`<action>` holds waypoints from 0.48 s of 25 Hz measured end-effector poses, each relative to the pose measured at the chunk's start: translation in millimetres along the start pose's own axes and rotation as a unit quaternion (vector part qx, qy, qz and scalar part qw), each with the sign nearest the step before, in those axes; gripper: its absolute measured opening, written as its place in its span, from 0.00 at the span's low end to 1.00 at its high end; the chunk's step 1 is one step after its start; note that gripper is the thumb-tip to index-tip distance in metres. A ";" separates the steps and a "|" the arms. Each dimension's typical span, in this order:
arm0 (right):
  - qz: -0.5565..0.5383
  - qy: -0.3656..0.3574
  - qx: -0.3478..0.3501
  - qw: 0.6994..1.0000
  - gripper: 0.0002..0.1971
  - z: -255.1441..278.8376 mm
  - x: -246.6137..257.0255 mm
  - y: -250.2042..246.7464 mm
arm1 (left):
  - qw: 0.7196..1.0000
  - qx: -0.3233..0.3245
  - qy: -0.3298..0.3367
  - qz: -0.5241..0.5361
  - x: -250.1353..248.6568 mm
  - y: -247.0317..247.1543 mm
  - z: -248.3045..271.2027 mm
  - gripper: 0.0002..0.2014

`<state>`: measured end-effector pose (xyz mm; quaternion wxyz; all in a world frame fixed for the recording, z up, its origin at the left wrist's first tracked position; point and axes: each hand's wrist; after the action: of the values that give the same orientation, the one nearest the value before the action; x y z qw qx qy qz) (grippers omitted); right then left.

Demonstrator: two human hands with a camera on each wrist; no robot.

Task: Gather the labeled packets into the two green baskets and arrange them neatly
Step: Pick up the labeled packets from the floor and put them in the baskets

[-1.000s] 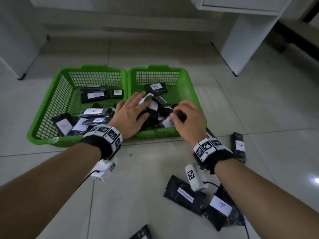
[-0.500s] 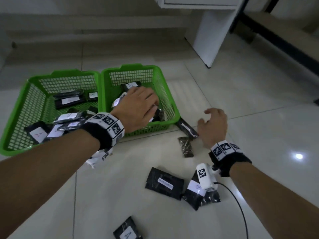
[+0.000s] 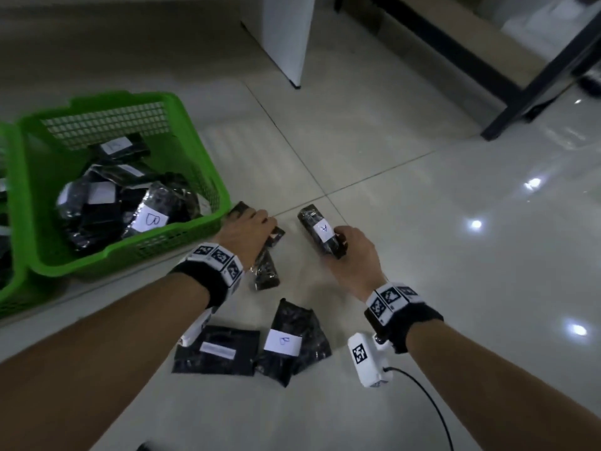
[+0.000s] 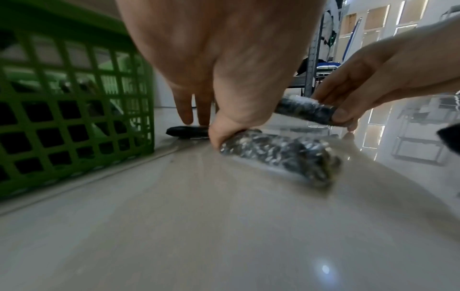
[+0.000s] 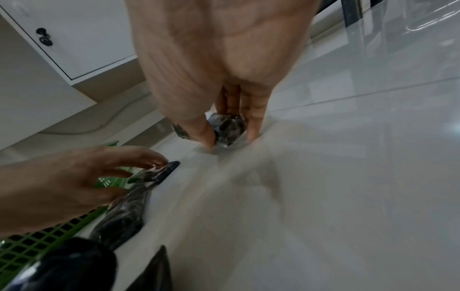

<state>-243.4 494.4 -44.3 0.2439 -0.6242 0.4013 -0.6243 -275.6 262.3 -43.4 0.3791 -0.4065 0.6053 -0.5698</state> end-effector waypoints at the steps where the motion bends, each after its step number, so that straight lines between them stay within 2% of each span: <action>1: -0.017 -0.002 -0.002 1.000 0.22 1.2 -3.2 -3.9 | 0.999 -0.024 0.014 -0.020 2.8 0.2 0.8 0.22; 3: -0.064 0.017 0.003 0.998 0.22 1.8 -7.1 -11.2 | 0.997 -0.060 0.039 -0.034 3.6 -1.5 3.6 0.22; 4: -0.090 0.027 -0.002 0.996 0.21 0.7 -8.3 -12.2 | 0.997 -0.075 0.031 -0.004 3.0 -2.4 4.6 0.22; 5: -0.120 0.035 -0.012 0.992 0.20 -0.3 -9.0 -12.0 | 0.993 -0.094 -0.004 0.066 1.3 -7.5 7.7 0.20; 6: -0.147 0.044 -0.021 0.988 0.18 -1.3 -8.4 -11.0 | 0.978 -0.110 -0.057 0.169 0.7 -11.8 9.8 0.16; 8: -0.192 0.054 -0.029 0.979 0.17 -0.4 -2.3 -8.8 | 0.908 -0.153 -0.155 0.357 2.7 -23.7 15.9 0.12; 10: -0.216 0.046 -0.025 0.975 0.16 2.6 10.8 -6.3 | 0.822 -0.169 -0.238 0.489 10.4 -41.3 23.8 0.12; 12: -0.231 0.030 -0.021 0.972 0.16 6.2 26.3 -2.6 | 0.725 -0.144 -0.300 0.603 20.7 -62.5 33.9 0.23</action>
<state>-239.5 473.5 -27.5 0.0682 -0.6861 0.2665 -0.6735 -248.5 229.0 17.0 0.7415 -0.1552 0.6523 0.0246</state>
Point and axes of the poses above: each hand's wrist, its own z-axis away from the middle knuckle, its own y-axis out of the palm, x = y × z, and after that the axes turned 15 degrees about -x, right-handed
